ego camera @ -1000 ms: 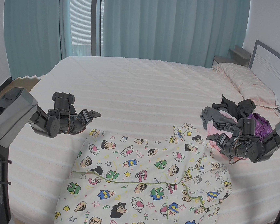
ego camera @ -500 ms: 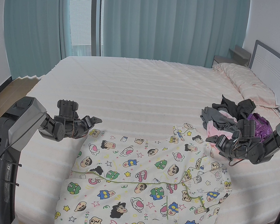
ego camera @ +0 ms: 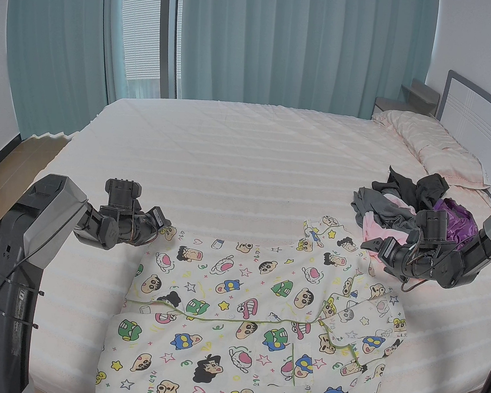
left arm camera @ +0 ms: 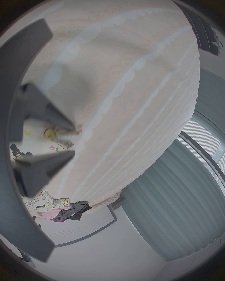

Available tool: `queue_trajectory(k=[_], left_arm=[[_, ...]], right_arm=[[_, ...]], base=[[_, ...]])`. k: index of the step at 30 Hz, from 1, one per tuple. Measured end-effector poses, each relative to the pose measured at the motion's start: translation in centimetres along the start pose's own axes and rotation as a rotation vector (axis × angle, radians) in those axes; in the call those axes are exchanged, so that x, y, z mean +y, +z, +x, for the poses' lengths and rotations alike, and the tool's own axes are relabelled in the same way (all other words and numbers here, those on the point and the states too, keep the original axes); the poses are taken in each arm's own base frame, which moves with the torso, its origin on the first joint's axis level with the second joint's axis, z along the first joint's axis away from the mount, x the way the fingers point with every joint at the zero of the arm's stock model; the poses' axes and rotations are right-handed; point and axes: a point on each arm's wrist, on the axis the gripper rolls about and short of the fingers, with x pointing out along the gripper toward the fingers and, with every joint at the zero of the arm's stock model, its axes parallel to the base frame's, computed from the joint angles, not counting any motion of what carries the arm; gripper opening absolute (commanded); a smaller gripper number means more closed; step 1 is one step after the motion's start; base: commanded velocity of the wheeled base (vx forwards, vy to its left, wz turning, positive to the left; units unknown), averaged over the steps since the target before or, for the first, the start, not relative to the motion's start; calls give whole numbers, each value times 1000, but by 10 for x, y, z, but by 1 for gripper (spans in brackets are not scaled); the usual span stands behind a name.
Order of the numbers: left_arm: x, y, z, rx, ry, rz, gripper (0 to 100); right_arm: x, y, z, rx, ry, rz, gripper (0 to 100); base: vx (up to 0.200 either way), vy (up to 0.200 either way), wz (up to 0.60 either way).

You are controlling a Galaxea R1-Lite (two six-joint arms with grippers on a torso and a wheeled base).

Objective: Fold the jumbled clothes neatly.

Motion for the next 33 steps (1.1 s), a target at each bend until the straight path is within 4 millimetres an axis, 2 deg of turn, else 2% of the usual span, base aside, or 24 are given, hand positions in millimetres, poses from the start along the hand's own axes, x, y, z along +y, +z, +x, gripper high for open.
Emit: queue_trajectory(k=[16,24,25,33], left_arm=[[19,28,-13,-74,29,-24,0],[18,30,-13,-78,26,-5,0],[18,30,-13,-78,26,0,100],[23,30,-16,-57,56,-9,100]], right_arm=[[-3,1,1,-3,-8,6,100],[-3,1,1,-3,-9,7,100],[-3,1,1,-3,-9,7,100],[-4,0,0,0,-11,8,100]], base=[[0,0,0],[0,0,0],[0,0,0],[0,0,0]])
